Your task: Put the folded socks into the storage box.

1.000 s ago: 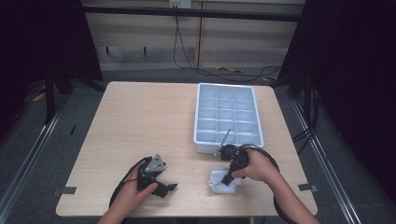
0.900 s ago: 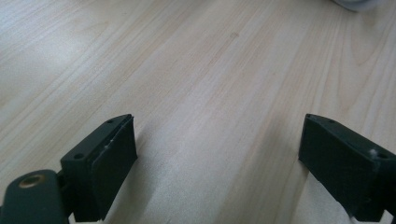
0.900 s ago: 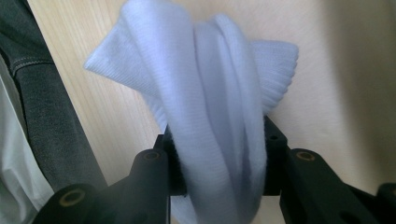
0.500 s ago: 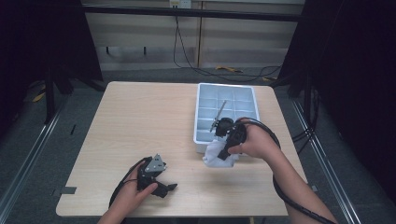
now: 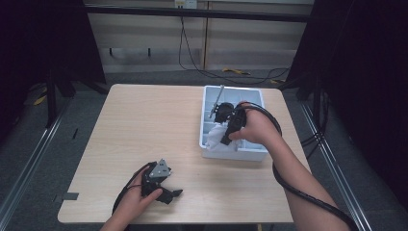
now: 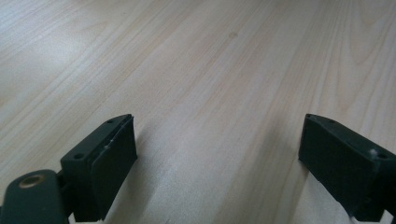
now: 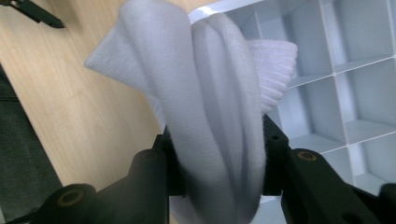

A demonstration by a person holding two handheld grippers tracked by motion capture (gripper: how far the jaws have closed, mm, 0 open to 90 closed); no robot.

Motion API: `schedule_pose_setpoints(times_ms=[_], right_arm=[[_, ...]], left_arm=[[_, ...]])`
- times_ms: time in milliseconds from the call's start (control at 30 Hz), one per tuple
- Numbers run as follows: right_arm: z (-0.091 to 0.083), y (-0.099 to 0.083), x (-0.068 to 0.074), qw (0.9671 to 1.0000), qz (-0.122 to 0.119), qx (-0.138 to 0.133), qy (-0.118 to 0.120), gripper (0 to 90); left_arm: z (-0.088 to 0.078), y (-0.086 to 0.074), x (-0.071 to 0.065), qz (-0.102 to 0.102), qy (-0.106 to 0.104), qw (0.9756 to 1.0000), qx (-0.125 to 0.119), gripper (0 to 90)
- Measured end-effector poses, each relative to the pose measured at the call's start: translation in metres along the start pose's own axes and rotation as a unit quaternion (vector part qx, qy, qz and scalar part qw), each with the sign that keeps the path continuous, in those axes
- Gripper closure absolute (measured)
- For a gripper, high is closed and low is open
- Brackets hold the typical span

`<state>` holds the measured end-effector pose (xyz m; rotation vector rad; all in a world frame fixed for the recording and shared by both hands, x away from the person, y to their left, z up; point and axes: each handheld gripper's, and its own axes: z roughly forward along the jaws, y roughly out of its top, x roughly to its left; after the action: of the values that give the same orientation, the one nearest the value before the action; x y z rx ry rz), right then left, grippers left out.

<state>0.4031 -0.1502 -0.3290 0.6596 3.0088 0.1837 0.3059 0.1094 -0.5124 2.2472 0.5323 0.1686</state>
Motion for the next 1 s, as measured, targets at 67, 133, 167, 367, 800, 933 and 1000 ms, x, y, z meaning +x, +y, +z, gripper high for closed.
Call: schedule_pose_setpoints(times_ms=[67,133,167,367,800,933,1000], right_arm=[[0.0,0.002,-0.001,1.0,-0.004,0.001,-0.003,63.3],[0.0,0.005,-0.004,0.9999,-0.004,0.001,-0.012,63.3],[0.001,0.007,-0.006,0.9999,-0.003,0.005,-0.015,63.3],[0.015,0.019,-0.014,0.9998,-0.01,0.006,-0.013,63.2],[0.064,0.036,-0.034,0.9996,-0.002,0.027,0.007,63.1],[0.072,0.036,-0.034,0.9997,-0.005,0.023,0.009,63.1],[0.077,0.035,-0.036,0.9997,0.001,0.02,0.012,63.1]], left_arm=[[0.0,0.0,0.0,0.0,0.0,1.0,0.0,11.1],[0.0,0.0,0.0,0.0,0.0,1.0,0.0,11.1],[0.0,0.0,0.0,0.0,-0.001,1.0,0.0,11.1],[0.0,0.0,0.0,0.002,-0.001,1.0,0.001,11.1],[0.0,0.0,-0.001,0.003,-0.003,1.0,0.001,10.8],[0.0,0.0,0.0,0.004,-0.003,1.0,0.002,10.8],[0.0,0.0,0.0,0.004,-0.004,1.0,0.002,10.9]])
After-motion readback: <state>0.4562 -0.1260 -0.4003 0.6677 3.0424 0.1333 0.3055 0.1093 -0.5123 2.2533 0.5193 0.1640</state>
